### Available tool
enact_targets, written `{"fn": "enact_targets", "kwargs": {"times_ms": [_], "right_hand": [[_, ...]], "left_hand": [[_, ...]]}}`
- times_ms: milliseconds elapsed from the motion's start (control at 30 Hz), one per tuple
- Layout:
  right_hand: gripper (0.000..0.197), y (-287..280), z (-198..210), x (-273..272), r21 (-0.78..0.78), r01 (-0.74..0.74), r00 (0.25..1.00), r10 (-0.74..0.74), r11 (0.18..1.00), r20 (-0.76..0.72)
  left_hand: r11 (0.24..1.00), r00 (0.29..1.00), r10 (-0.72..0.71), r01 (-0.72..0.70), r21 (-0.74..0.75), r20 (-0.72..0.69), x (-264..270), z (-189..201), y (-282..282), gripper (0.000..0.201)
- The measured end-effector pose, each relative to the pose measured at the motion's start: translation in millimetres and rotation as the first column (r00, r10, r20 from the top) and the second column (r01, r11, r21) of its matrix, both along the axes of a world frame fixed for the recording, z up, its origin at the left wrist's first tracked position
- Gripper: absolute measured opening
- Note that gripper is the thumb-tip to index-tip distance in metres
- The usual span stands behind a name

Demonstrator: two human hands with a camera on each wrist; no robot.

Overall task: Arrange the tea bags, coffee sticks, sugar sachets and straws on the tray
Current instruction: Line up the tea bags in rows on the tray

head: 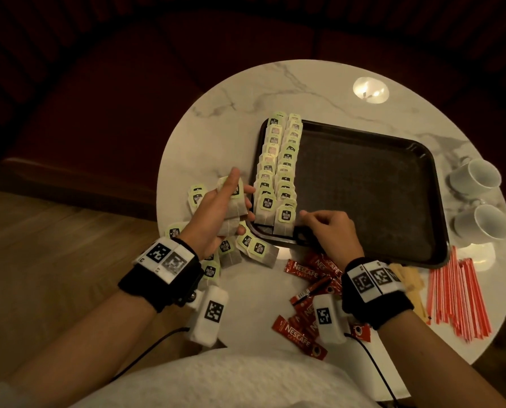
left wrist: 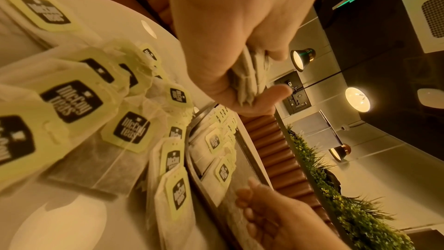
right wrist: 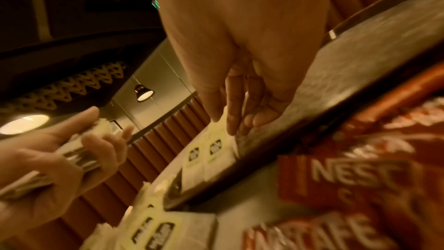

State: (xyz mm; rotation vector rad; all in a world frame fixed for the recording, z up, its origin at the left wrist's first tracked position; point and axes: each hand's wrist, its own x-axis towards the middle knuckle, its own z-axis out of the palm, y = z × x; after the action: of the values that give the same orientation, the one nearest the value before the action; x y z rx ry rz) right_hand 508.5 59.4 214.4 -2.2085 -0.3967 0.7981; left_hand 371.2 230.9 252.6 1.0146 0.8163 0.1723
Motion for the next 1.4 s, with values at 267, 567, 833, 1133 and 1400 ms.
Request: {"fn": "enact_targets", "kwargs": {"times_ms": [267,567,833,1133,1400], "right_hand": [[0.020,29,46,-26,0.335,-0.118,0.991,0.134,0.935,-0.024],[0.019,45,53,-40,0.371,-0.170,0.985,0.173,0.913,0.025],[0.017,46,54,-39,0.338,-0.133,0.990,0.140,0.932,0.001],[0.015,45,56,-38,0.397,-0.094,0.993,0.116,0.913,-0.031],[0.013,37,61,-28,0.489,-0.056,0.989,0.114,0.871,-0.089]], "left_hand": [[0.999,0.999,-0.043,0.043,0.014,-0.029,8,10,-8,0.065],[0.996,0.998,-0.044,0.047,0.069,-0.045,13,9,-10,0.077],[0.996,0.997,-0.080,0.080,0.047,0.001,14,15,-16,0.082],[0.996,0.996,-0.070,0.066,0.058,0.054,13,16,-11,0.071],[0.980,0.995,0.026,-0.045,0.196,0.099,6,12,4,0.048]]}}
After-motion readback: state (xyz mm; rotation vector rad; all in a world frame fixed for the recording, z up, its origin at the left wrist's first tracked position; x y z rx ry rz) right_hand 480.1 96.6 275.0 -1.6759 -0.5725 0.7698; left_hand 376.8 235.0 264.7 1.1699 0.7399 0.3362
